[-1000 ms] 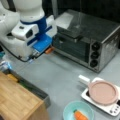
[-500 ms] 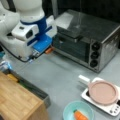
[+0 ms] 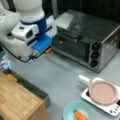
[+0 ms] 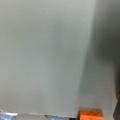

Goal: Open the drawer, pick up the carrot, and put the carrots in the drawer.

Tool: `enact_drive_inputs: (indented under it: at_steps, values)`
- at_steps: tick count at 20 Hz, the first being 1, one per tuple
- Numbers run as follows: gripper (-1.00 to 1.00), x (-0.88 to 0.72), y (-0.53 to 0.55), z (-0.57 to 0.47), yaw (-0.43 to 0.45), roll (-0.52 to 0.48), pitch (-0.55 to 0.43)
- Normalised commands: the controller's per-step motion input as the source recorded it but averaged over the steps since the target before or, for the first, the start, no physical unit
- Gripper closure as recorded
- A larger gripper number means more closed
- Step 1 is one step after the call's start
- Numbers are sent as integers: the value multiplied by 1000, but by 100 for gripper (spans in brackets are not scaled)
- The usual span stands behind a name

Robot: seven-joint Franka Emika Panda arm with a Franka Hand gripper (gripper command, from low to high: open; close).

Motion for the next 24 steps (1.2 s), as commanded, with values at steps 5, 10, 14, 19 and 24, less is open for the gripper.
enact_drive_inputs:
  at_steps: [5, 10, 14, 19, 24]
  values:
    - [-100, -82, -45, -118, -77, -21, -85]
    - [-100, -52, -59, -94, -78, -23, -102]
    - [-100, -58, -130, -151, -53, 2, -121]
    - [-100, -62, -201, -243, -27, 17, -126]
    - [-100, -39, -160, -251, 20, 0, -106]
